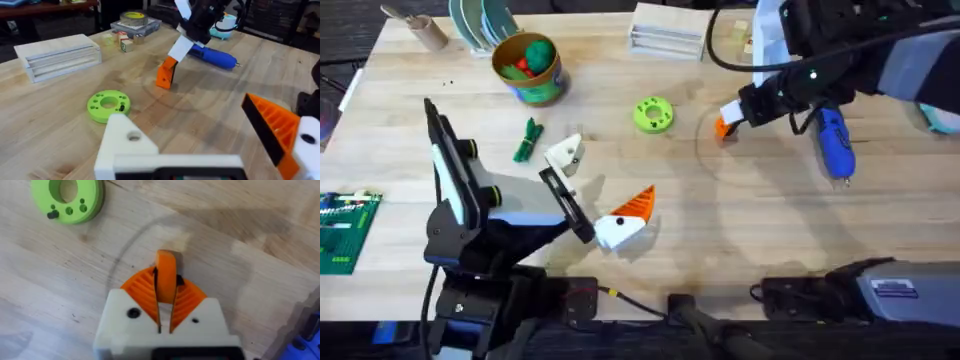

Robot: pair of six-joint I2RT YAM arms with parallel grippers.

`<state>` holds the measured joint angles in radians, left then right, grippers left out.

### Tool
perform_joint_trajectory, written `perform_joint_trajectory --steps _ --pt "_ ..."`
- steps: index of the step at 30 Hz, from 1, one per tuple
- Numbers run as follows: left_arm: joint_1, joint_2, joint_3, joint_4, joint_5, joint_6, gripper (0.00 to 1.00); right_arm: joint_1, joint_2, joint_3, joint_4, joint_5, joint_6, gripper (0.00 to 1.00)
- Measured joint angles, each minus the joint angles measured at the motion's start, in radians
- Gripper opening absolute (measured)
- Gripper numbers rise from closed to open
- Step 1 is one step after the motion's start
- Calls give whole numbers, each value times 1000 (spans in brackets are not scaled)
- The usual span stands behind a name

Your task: Pick up the gripper from the table and insert it into the empty holder that is missing its gripper. Then pick up a screw, insert it into the mounting hole, and use the screwdriver to tighten it. Finally, clean up the table by picking up the vegetable and placing it into the bucket.

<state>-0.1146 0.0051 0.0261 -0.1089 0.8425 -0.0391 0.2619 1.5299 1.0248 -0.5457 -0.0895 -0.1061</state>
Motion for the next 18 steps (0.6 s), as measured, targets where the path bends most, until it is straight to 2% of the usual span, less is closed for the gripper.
perform_joint_trajectory --steps 4,5,7,10,15,18 --pt "0 0 0 0 0 0 993 0 0 0 0 0 1 34" --pt "0 0 0 0 0 0 993 0 0 0 -1 0 1 17" --pt "0 0 0 0 0 0 993 0 -2 0 -3 0 1 20" --pt "0 0 0 0 0 0 993 0 -74 0 -12 0 1 18" --pt "0 0 0 0 0 0 993 0 -262 0 -10 -1 22 16" --pt "0 0 0 0 0 0 992 0 -364 1 -19 -57 69 15"
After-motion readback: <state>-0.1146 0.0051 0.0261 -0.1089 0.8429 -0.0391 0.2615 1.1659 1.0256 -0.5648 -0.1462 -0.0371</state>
